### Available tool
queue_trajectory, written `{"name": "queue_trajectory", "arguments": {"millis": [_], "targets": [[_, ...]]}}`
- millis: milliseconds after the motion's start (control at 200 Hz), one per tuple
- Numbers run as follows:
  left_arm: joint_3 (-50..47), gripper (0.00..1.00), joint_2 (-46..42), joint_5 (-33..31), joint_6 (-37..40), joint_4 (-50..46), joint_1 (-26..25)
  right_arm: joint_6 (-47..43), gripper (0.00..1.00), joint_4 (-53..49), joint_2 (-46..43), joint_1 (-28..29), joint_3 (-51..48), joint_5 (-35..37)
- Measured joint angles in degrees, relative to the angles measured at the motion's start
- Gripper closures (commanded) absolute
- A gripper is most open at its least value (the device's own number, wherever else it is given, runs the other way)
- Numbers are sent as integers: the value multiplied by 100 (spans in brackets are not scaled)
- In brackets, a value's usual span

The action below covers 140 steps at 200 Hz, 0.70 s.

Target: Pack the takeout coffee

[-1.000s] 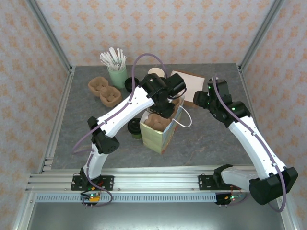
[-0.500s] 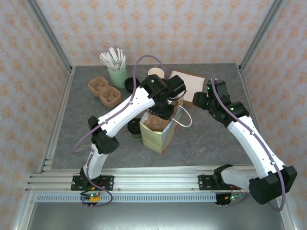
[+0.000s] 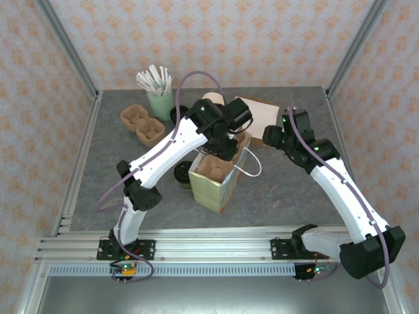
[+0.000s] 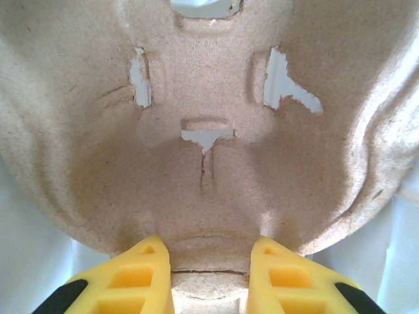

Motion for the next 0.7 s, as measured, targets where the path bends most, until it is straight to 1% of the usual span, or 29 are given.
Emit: {"name": "queue_trajectory", "arguments": {"millis": [190,701], "targets": [[-409,77,-190,42,-7,-20,-42,0,37,20,0,0,-33,0],[-452,78,-188,35,52,-24,-57,0,37,55,0,0,-146,0]]}}
